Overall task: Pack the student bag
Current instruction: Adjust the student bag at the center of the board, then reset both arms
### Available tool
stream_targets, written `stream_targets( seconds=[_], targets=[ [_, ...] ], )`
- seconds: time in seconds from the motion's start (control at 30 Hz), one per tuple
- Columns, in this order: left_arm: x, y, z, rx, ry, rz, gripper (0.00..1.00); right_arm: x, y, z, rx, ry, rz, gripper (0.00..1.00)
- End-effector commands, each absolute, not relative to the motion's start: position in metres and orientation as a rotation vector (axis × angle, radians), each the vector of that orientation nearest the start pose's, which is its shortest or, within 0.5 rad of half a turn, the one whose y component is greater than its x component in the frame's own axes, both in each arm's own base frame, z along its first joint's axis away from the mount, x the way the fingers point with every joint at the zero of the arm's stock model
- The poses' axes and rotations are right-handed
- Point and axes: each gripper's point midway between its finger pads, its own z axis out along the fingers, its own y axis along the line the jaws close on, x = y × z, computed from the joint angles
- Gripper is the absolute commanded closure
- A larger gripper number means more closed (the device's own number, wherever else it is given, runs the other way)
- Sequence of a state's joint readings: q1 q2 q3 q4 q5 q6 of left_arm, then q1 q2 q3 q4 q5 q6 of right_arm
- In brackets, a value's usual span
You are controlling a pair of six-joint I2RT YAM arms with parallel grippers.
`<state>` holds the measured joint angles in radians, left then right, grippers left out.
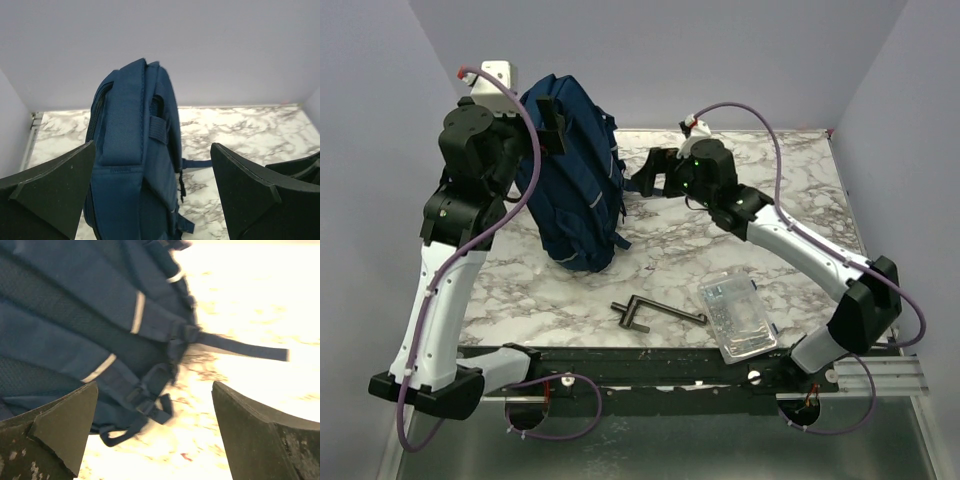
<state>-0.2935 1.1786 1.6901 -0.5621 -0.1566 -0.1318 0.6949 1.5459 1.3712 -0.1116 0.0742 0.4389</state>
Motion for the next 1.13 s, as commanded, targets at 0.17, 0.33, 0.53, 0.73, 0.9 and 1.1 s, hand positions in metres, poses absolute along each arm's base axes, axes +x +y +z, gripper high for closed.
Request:
stream_targets(
  seconds=[0.17, 0.33, 0.53, 0.73, 0.9, 1.1],
  targets=[
    [0.225, -0.101, 0.570, 0.150, 1.215, -0.537, 0.02, 0.319, 0.155, 0.438, 0.011, 1.626, 0.220, 0.00],
    [0.194, -0.093, 0.586, 0.140, 1.113, -0.560, 0.02, 0.274, 0.100, 0.498, 0.102, 1.472, 0.211, 0.00],
    [0.199, -0.085, 0.574, 0.099, 1.142, -0.523, 0.01, 0.251, 0.078, 0.515, 0.154, 1.422, 0.243, 0.00],
    [0.190, -0.083, 0.579, 0.095, 1.123, -0.539, 0.02, 0.232, 0.065, 0.531, 0.173, 1.347, 0.293, 0.00],
    [0.188, -0.078, 0.581, 0.086, 1.113, -0.509, 0.02, 0.224, 0.060, 0.543, 0.197, 1.287, 0.336, 0.00],
    [0.189, -0.079, 0.578, 0.097, 1.124, -0.506, 0.01, 0.227, 0.059, 0.544, 0.205, 1.291, 0.314, 0.00]
  ],
)
